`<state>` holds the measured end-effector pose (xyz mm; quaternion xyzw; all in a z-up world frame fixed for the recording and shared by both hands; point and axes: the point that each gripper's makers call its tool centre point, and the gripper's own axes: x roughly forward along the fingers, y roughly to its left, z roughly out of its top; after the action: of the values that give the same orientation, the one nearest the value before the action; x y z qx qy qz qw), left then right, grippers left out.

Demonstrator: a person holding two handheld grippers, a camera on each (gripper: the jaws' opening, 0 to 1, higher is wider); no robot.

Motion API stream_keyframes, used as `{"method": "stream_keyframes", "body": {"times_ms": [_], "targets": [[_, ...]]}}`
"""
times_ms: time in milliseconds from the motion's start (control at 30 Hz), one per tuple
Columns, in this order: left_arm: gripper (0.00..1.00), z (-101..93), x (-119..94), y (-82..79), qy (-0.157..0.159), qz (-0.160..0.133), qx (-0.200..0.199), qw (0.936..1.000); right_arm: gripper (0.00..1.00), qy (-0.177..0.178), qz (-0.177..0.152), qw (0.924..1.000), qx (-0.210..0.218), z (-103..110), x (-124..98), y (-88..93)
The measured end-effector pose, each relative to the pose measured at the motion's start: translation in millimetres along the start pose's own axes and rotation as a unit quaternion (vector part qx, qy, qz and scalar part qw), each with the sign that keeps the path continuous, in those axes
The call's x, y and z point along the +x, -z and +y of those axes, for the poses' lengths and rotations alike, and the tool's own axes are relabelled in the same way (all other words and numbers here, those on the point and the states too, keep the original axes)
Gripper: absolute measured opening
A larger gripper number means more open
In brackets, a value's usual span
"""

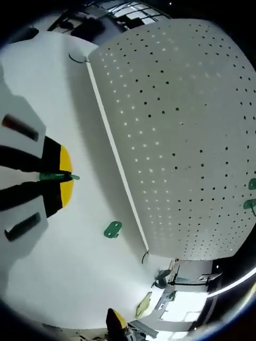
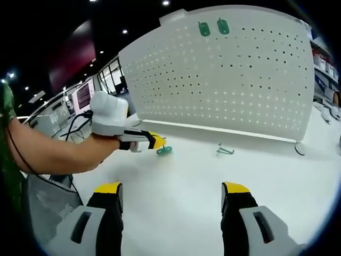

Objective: Insert the hook assembly into the mounting plate slot until the hook locks in place.

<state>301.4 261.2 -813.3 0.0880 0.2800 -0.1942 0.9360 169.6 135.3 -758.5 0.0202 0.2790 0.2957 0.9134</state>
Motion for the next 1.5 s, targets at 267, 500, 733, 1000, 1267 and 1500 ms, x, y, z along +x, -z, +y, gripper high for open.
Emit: {"method": "stream_keyframes", "body": {"times_ms": [267,500,733,1000,1267,1500], "targets": [[0.04,-6.5,0.3,0.6,0.008,0.004,0.007,0.9999,0.76,-0.001,-0.001,1.0,-0.002,0.1,0.3,-1.2],[0.1,-12.9,1.2,0.3,0.018,0.0,0.011,0.9998,0.76,0.002,-0.002,1.0,0.0,-1.8,-0.4,-1.2],[0.15,-11.5,0.9,0.8,0.021,-0.001,0.02,0.9996,0.76,0.003,0.001,1.0,-0.002,-2.6,0.3,-0.5],[0.19,-13.6,0.8,9.7,0.031,0.005,0.032,0.999,0.76,0.003,0.002,1.0,-0.002,-2.8,0.9,0.3],[0.21,-18.6,-4.7,18.5,0.039,0.007,0.043,0.9983,0.76,0.002,0.003,1.0,-0.002,-2.0,1.4,1.1],[0.24,-15.7,-20.1,16.8,0.048,-0.008,0.051,0.9975,0.76,0.002,0.003,1.0,-0.003,-1.0,1.7,0.8]]}}
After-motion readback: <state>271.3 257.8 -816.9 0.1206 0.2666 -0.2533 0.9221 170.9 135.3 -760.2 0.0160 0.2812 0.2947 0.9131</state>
